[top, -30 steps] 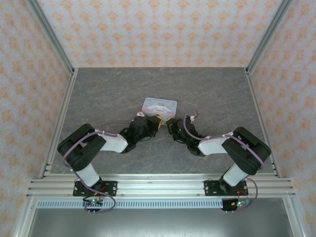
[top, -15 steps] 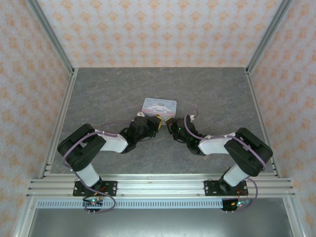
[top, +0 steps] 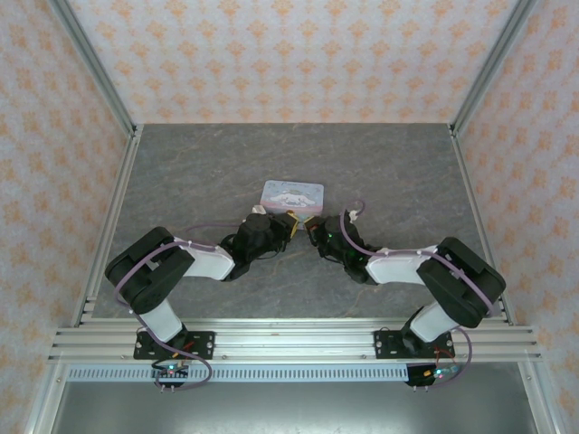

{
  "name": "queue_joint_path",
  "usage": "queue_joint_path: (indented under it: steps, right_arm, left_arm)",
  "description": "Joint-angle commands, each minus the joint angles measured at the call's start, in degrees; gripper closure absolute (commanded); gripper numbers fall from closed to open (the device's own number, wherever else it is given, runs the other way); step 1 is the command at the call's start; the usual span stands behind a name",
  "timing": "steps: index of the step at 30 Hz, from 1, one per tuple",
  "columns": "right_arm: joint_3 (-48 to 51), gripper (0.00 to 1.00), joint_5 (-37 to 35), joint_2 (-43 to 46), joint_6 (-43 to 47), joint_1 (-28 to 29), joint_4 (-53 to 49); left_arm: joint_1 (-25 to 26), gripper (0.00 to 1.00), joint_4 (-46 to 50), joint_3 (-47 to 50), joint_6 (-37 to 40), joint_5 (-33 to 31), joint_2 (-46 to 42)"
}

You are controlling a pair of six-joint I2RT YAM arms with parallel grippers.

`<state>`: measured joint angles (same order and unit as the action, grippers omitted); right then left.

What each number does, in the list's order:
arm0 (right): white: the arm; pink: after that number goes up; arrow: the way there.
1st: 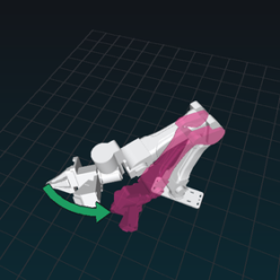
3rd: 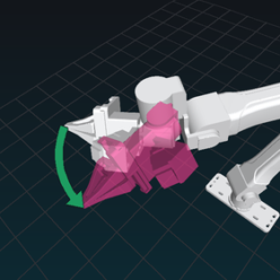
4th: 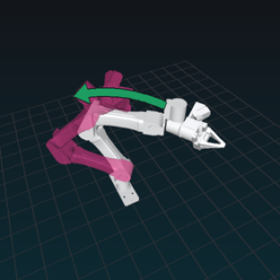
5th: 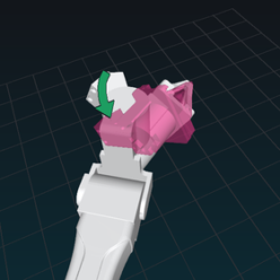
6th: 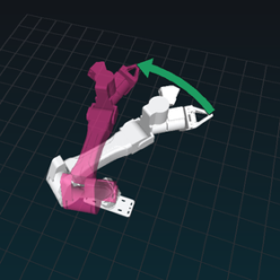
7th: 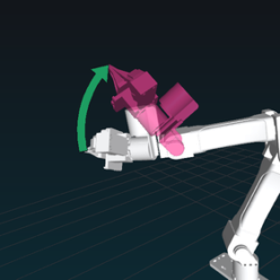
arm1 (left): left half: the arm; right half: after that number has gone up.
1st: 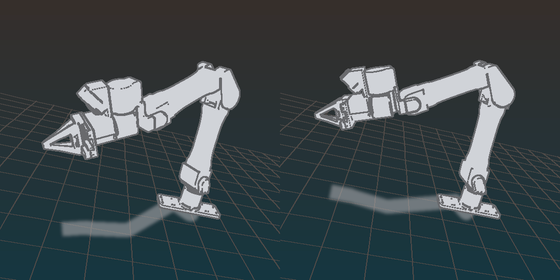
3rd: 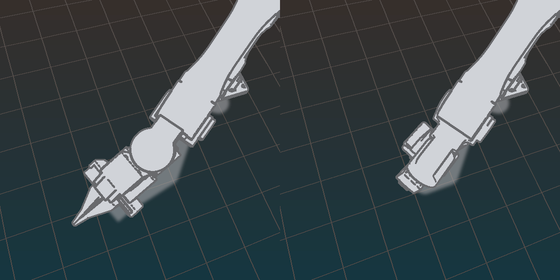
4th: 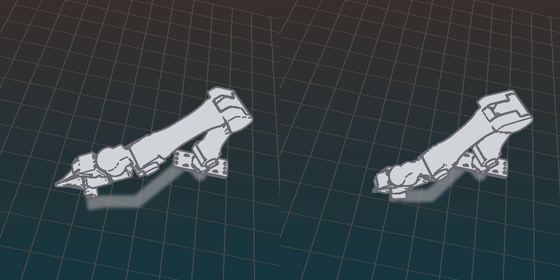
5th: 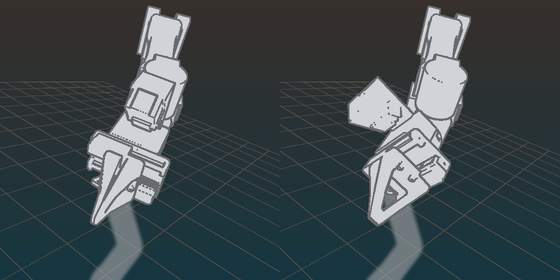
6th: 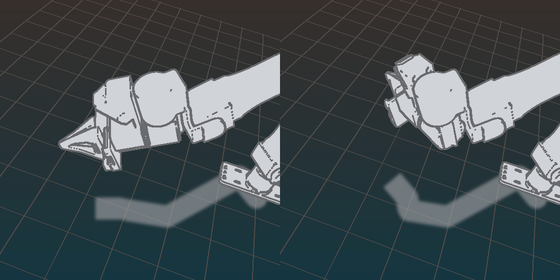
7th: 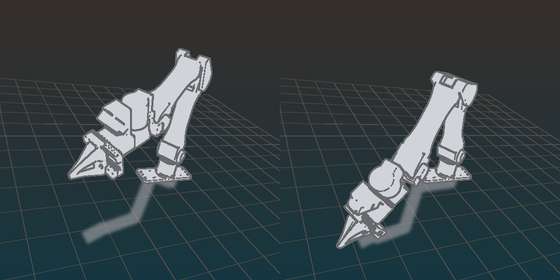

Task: Unlock a padlock with a key

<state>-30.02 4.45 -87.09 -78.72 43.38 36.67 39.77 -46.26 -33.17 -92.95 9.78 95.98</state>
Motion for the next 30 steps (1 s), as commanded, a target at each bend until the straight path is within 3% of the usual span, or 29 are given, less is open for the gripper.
queue_joint_path:
  steps: [1, 30]
  right_arm:
    - [-1.91, 1.00, -0.36, 2.31, 1.30, 0.48, 1.52]
    - [1.46, 1.00, -1.37, 2.31, -0.27, 0.48, 1.48]
  left_arm:
    - [0.57, 1.00, 1.17, -0.49, 1.54, -1.30, -1.34]
    - [0.75, 1.00, 1.41, -1.02, 0.94, -2.44, -1.15]
